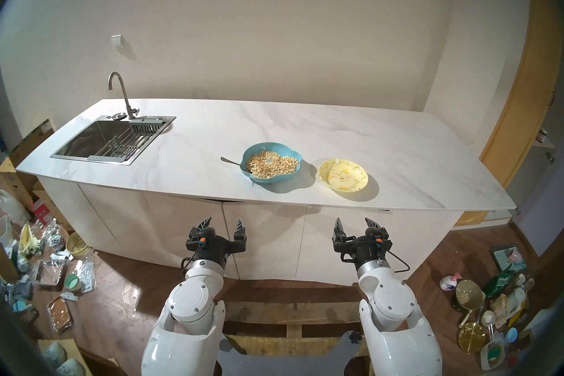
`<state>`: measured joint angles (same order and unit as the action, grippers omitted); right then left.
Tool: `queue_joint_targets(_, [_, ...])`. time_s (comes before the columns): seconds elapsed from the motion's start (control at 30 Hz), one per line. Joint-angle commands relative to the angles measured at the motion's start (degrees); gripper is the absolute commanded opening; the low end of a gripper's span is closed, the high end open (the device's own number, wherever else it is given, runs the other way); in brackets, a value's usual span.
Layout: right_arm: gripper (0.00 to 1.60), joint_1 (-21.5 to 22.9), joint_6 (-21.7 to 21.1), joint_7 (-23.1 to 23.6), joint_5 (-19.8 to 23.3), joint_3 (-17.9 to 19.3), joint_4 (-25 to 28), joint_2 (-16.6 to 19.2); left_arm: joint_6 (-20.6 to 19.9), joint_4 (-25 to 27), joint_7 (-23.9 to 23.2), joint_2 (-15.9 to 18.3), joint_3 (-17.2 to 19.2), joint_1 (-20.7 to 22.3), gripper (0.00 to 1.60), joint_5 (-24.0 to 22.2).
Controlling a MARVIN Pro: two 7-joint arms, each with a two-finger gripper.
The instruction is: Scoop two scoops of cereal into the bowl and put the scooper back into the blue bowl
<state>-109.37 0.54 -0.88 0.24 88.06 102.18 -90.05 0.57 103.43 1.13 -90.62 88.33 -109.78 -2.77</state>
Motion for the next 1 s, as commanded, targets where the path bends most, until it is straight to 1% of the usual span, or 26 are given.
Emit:
queue_joint_targets(0.0, [1.6, 0.2, 0.2, 0.0, 0.0, 0.0, 1.2, 0.0, -0.7, 4.5, -1.7, -1.1, 0.5, 1.0, 1.6, -4.4])
queue_joint_targets(0.07, [1.6, 0.2, 0.3, 0.0, 0.0, 0.0, 1.2, 0.0, -1.7, 5.7, -1.9, -1.0, 0.6, 1.7, 1.6, -6.4])
queue_joint_targets(0.17, [1.6, 0.2, 0.3, 0.0, 0.0, 0.0, 1.2, 0.0, -4.2, 7.0, -2.0, -1.5, 1.7, 3.4, 1.6, -12.5])
queue_joint_targets(0.2, [1.6, 0.2, 0.3, 0.0, 0.0, 0.0, 1.1, 0.0, -4.8, 7.2, -2.0, -1.7, 2.2, 4.2, 1.6, -13.6])
queue_joint_targets(0.27, [1.6, 0.2, 0.3, 0.0, 0.0, 0.0, 1.1, 0.0, -7.2, 7.6, -2.1, -2.1, 3.5, 5.8, 1.6, -16.4])
queue_joint_targets(0.33, [1.6, 0.2, 0.3, 0.0, 0.0, 0.0, 1.2, 0.0, -9.4, 7.6, -2.1, -2.2, 5.0, 7.6, 1.6, -20.5])
queue_joint_targets(0.43, [1.6, 0.2, 0.2, 0.0, 0.0, 0.0, 1.2, -0.1, -12.8, 7.3, -1.7, -2.0, 7.0, 10.2, 1.6, -24.5])
queue_joint_targets(0.57, [1.6, 0.2, 0.2, 0.0, 0.0, 0.0, 1.3, -0.1, -14.2, 5.9, -0.9, -1.3, 8.9, 13.0, 1.6, -27.7])
queue_joint_targets(0.67, [1.6, 0.2, 0.2, 0.0, 0.0, 0.0, 1.3, -0.1, -14.0, 4.6, -0.3, -0.8, 9.8, 14.7, 1.6, -27.9])
queue_joint_targets(0.87, [1.6, 0.2, 0.2, 0.0, 0.0, 0.0, 1.3, -0.1, -13.0, 1.9, -0.9, -0.2, 11.1, 16.9, 1.6, -28.5])
queue_joint_targets(0.93, [1.6, 0.2, 0.2, 0.0, 0.0, 0.0, 1.3, -0.1, -14.0, 0.7, -1.8, -0.8, 12.6, 18.1, 1.6, -31.5])
queue_joint_targets(0.97, [1.6, 0.2, 0.2, 0.0, 0.0, 0.0, 1.3, -0.1, -15.9, -0.3, -2.0, -1.0, 13.8, 19.4, 1.6, -33.9])
